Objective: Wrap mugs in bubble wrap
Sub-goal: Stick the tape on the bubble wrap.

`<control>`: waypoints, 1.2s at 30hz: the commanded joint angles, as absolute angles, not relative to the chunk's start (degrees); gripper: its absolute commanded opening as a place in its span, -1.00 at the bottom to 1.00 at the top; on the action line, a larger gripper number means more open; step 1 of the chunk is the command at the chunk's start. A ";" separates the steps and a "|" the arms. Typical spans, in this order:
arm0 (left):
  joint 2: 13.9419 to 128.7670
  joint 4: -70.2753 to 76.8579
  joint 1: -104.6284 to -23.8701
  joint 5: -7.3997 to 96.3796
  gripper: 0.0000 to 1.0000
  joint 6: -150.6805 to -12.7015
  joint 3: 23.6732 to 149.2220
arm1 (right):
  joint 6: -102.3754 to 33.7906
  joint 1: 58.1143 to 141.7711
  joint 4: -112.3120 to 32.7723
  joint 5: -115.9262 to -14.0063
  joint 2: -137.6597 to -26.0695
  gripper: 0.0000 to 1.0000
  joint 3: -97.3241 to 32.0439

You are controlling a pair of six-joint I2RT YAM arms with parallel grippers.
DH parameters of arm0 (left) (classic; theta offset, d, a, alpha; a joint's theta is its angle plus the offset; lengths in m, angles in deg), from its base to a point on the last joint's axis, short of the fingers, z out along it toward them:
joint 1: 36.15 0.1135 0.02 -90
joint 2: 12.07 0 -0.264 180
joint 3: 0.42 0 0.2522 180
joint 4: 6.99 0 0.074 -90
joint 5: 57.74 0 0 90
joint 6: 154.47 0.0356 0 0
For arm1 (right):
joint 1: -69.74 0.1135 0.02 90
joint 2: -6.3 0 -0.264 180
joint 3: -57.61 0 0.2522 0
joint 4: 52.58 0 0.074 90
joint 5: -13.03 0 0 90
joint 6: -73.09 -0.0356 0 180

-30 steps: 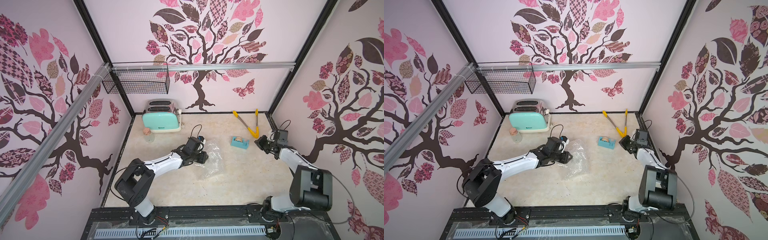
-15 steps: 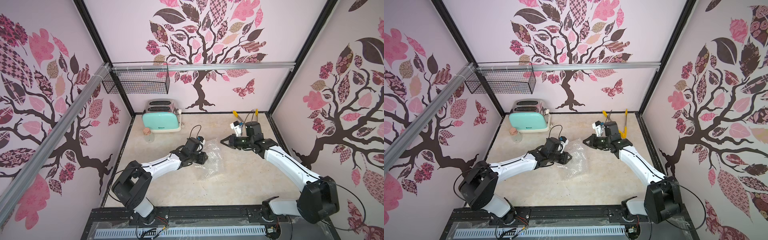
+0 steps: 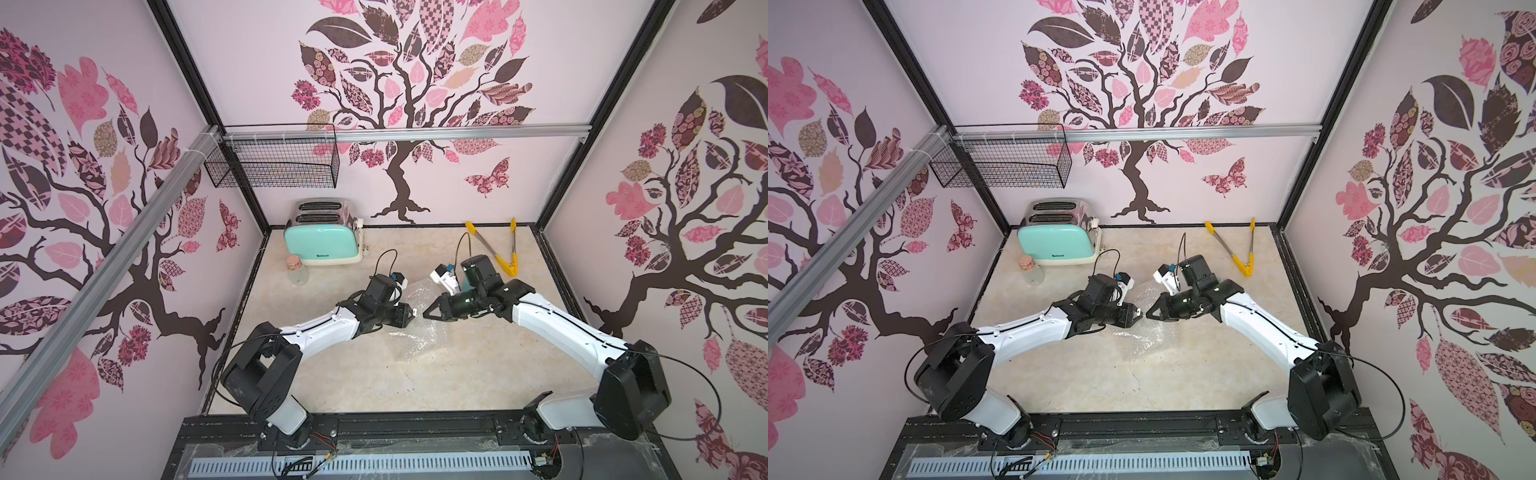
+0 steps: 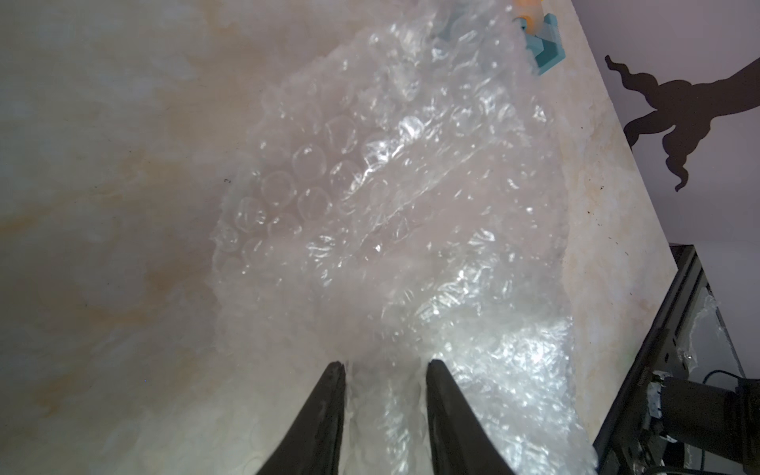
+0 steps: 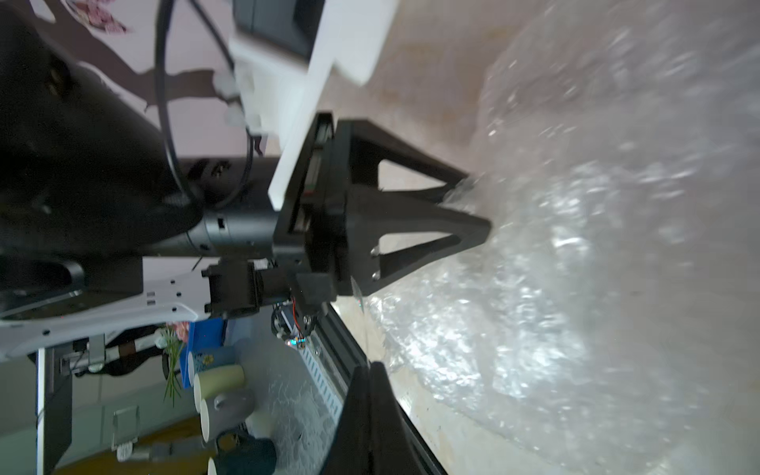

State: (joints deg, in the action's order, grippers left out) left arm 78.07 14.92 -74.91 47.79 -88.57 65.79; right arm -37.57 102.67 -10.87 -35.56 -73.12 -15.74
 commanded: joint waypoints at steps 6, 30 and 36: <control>77.39 13.44 -73.70 50.00 -0.27 -88.99 64.88 | -27.35 109.53 -0.08 -38.57 -77.19 -1.00 -22.14; 77.92 13.41 -73.42 50.14 -0.27 -88.99 65.02 | -20.01 112.02 10.34 -47.14 -87.29 -1.00 -29.78; 77.83 13.43 -73.42 50.19 -0.27 -88.99 64.89 | -19.37 112.02 11.54 -50.29 -91.10 -1.00 -32.15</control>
State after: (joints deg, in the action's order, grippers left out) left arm 78.07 14.92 -72.51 48.90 -89.99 65.37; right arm -20.07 111.91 10.94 -47.58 -87.91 -30.30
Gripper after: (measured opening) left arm 0.364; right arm 0.043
